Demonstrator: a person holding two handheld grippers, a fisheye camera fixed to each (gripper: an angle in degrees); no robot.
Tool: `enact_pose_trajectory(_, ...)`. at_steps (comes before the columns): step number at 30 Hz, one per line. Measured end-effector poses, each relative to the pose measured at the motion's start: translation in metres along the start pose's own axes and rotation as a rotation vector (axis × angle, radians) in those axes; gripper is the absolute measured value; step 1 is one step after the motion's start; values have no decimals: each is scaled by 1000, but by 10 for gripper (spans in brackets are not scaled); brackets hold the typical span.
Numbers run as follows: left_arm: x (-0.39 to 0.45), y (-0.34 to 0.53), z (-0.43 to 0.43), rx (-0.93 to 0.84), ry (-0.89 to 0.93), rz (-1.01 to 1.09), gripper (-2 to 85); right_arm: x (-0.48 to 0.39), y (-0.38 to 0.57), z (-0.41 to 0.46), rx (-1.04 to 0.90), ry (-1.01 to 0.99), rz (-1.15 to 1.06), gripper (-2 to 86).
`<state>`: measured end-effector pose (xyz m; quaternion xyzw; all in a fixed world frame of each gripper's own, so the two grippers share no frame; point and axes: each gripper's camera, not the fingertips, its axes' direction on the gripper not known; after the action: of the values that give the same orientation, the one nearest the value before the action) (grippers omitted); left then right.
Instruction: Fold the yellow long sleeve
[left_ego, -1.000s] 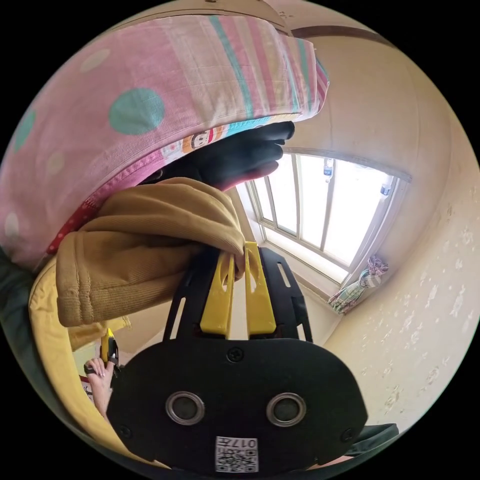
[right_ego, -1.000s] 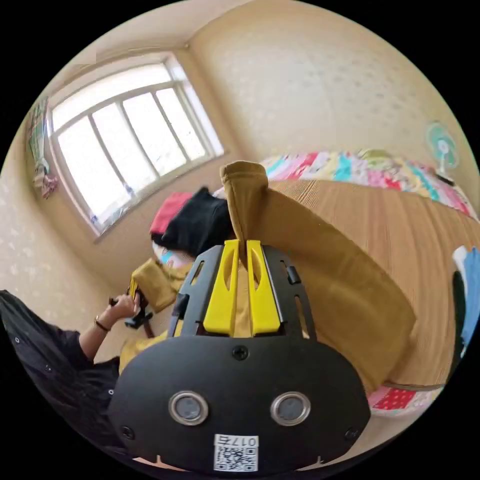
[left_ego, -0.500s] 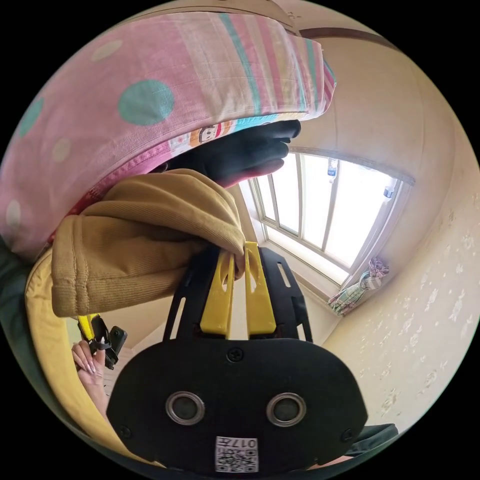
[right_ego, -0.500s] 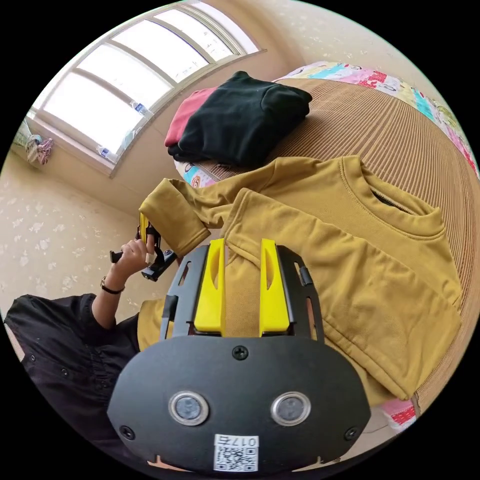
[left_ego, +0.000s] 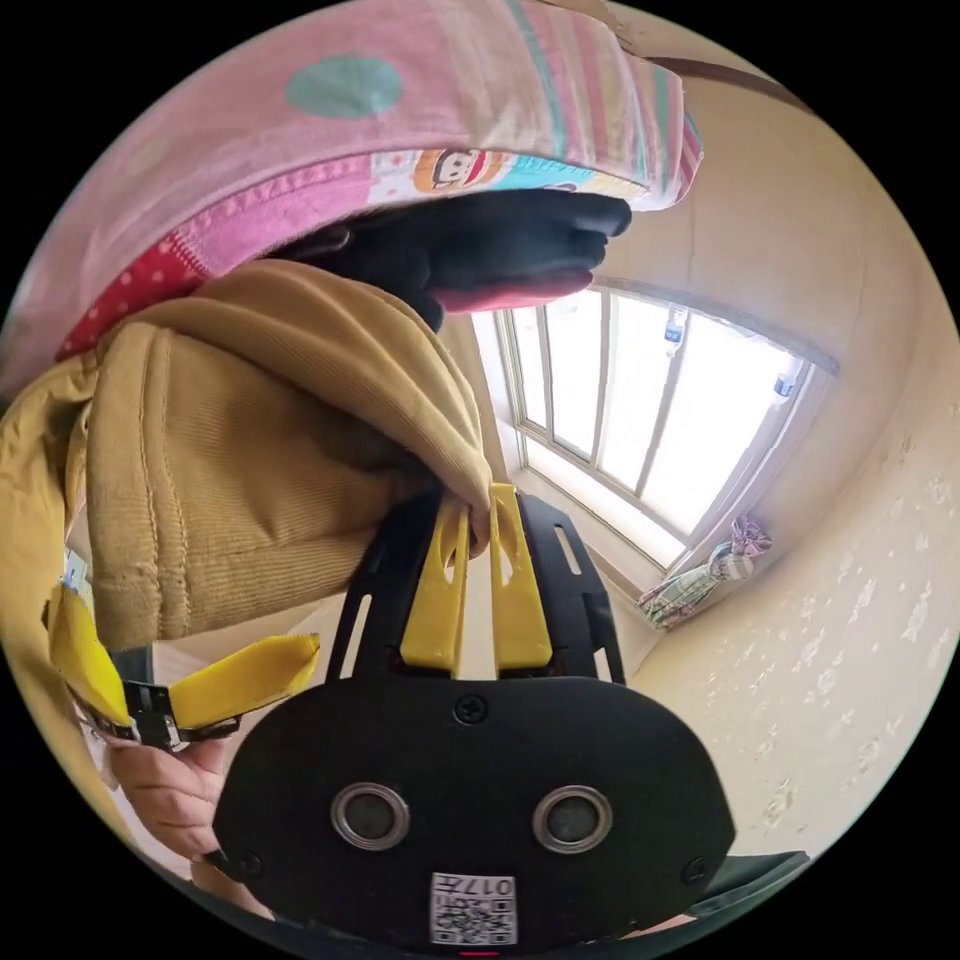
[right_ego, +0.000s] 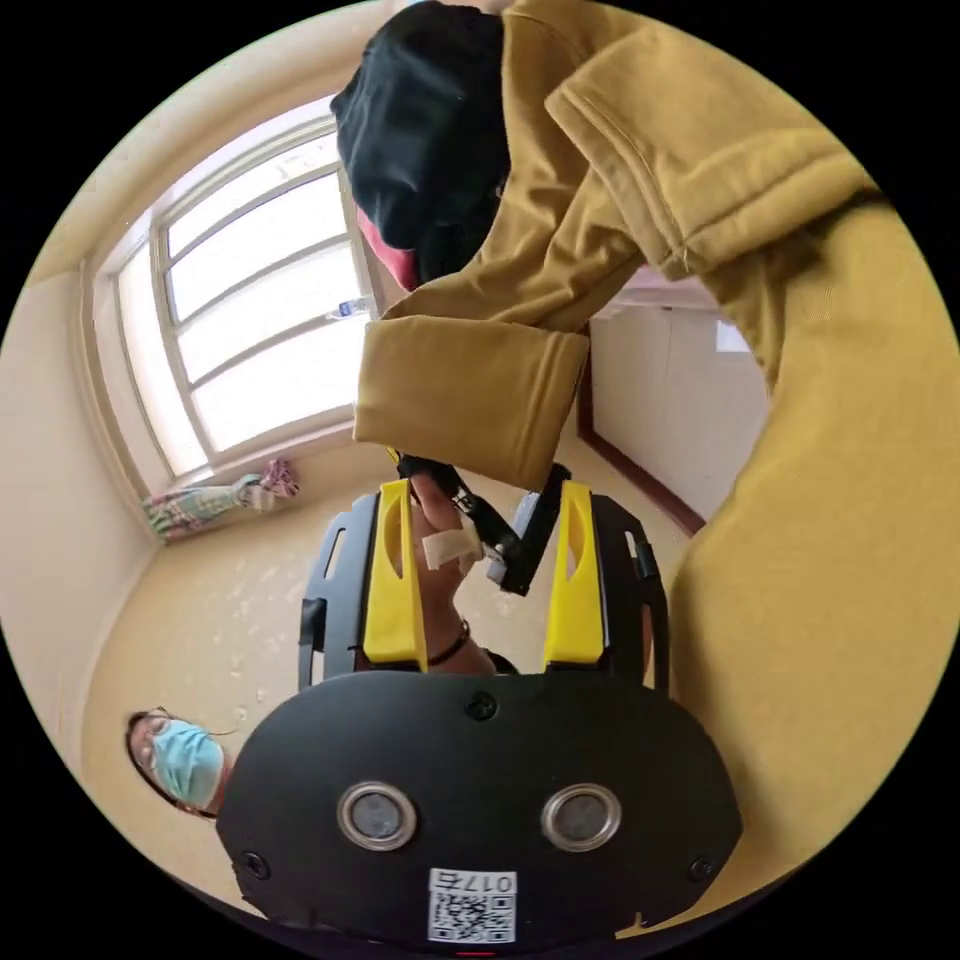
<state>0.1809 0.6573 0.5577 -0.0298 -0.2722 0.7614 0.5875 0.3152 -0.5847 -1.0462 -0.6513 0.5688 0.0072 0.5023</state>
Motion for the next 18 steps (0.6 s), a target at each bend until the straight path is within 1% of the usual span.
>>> enact_pose_trajectory(2, -12, 10, 7, -32, -11, -16, 35, 25, -2, 3, 12, -296, 96, 180)
enact_pose_trajectory(3, -20, 15, 11, -52, -13, -27, 35, 31, -3, 3, 16, -337, 122, 176)
enact_pose_trajectory(4, -29, 20, 13, -61, -6, -39, 35, 29, -5, -2, 27, -334, 118, 162)
enact_pose_trajectory(6, -39, 25, 13, -70, 5, -48, 36, 22, -7, -17, 78, -338, 90, 117)
enact_pose_trajectory(7, -44, 28, 11, -76, -5, -46, 36, 18, -6, -33, 142, -376, 64, 69)
enact_pose_trajectory(9, -48, 32, 6, -89, -48, -36, 37, 9, -6, -60, 221, -384, 17, 39)
enact_pose_trajectory(10, -51, 35, 3, -110, -84, -29, 38, -7, -8, -80, 247, -310, -26, 30)
enact_pose_trajectory(11, -54, 36, 2, -127, -109, -28, 38, -31, -9, -100, 267, -217, -118, 23)
enact_pose_trajectory(12, -59, 39, 0, -180, -186, -29, 42, -46, -9, -110, 276, -174, -181, 21)
enact_pose_trajectory(13, -63, 42, -2, -252, -320, -26, 53, -80, -2, -130, 295, -83, -328, 16)
enact_pose_trajectory(14, -65, 45, -2, -296, -407, -19, 62, -118, 14, -149, 328, 9, -524, 13)
enact_pose_trajectory(15, -71, 52, -3, -382, -588, -8, 83, -136, 26, -158, 349, 61, -627, 12)
enact_pose_trajectory(16, -83, 62, -6, -464, -742, -15, 108, -167, 55, -174, 396, 188, -810, 9)
enact_pose_trajectory(17, -90, 67, -8, -499, -800, -29, 113, -185, 85, -190, 461, 317, -935, 8)
enact_pose_trajectory(18, -105, 78, -16, -555, -884, -65, 123, -189, 99, -199, 495, 379, -972, 7)
